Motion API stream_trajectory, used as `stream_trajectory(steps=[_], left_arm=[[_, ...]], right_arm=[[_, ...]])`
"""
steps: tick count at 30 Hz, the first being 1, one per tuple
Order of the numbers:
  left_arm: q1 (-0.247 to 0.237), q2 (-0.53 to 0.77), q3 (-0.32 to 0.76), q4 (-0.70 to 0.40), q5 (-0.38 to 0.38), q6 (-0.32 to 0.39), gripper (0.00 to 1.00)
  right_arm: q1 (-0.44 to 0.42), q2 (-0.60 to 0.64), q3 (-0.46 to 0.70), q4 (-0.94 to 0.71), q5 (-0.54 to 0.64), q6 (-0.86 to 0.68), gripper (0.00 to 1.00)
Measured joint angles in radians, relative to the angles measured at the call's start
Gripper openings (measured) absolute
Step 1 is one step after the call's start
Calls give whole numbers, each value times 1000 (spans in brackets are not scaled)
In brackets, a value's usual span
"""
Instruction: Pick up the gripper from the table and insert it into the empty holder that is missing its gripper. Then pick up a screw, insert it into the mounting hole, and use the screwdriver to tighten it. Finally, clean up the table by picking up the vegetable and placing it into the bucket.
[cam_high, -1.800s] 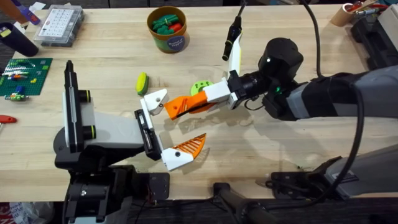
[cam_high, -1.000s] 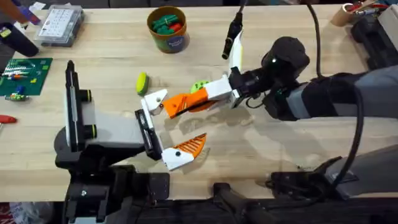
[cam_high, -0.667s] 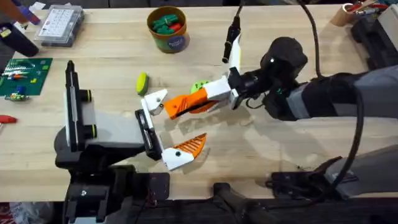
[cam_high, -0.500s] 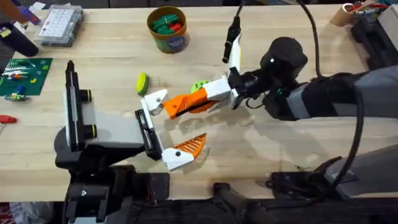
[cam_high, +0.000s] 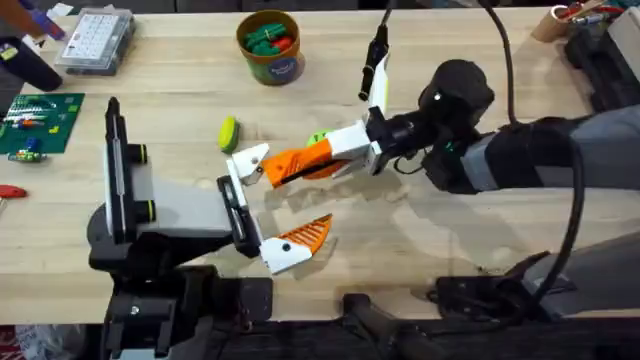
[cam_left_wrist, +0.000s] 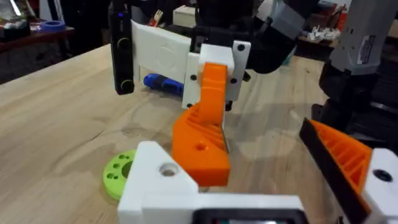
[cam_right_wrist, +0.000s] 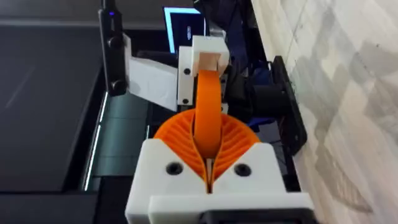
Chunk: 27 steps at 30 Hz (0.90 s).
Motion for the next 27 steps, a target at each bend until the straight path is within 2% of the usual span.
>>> stream_trajectory(steps=[27], left_arm=[[0, 0, 0, -1, 0, 0, 986]], right_arm=[[43, 0, 0, 0, 60, -1, 18]])
